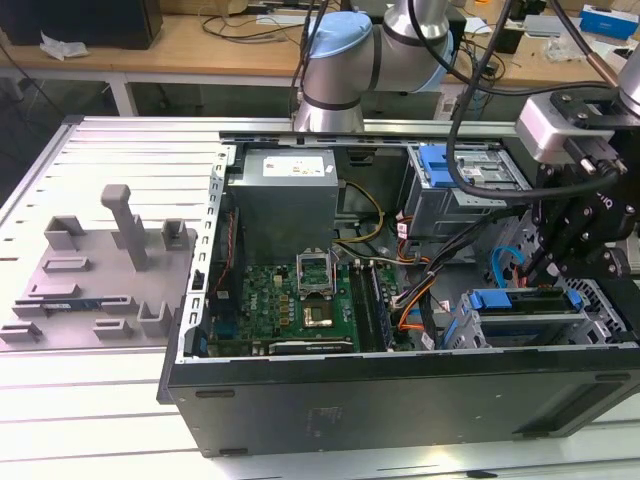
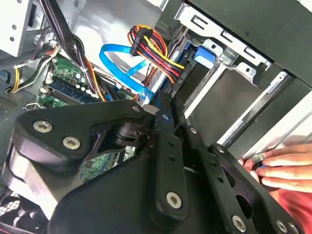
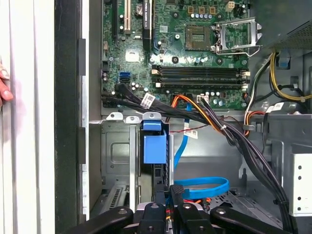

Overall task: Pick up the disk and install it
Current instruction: 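Insert the second disk wire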

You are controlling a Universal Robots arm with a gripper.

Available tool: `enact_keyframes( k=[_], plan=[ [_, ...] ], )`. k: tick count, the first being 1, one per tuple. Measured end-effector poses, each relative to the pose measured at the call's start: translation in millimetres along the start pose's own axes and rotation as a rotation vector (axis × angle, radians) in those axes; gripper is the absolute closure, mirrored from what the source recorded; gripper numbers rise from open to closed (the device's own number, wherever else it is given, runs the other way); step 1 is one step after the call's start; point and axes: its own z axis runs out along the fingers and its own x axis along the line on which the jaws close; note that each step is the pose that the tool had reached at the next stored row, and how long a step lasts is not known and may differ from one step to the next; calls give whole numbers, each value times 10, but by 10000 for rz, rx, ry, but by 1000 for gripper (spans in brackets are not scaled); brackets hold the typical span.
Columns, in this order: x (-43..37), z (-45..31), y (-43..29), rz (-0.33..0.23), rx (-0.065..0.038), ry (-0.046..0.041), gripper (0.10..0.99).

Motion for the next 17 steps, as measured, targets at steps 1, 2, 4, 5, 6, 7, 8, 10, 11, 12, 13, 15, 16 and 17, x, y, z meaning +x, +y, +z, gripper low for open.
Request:
enact_keyframes(
  k=[1,2,4,5,6,7,8,10,11,12,13,15,16,17],
  plan=[
    [7,1,-1,-2,0,-34,925],
    [7,1,0,-2,0,-35,925],
    [7,0,0,-2,0,-35,925],
    [8,1,0,-2,0,-37,925],
    [9,1,0,-1,0,-36,925],
    [13,1,0,-2,0,-36,925],
    [16,1,-1,-2,0,-37,925],
    [23,3,0,-2,0,-40,925],
    [23,4,-1,-2,0,-40,925],
    [23,4,-2,1,0,-38,925],
    [24,6,-4,0,0,-38,925],
    [23,9,-12,-3,0,-40,925],
    [24,11,-16,-1,0,-38,925],
    [24,15,-16,-1,0,-38,925]
  ],
)
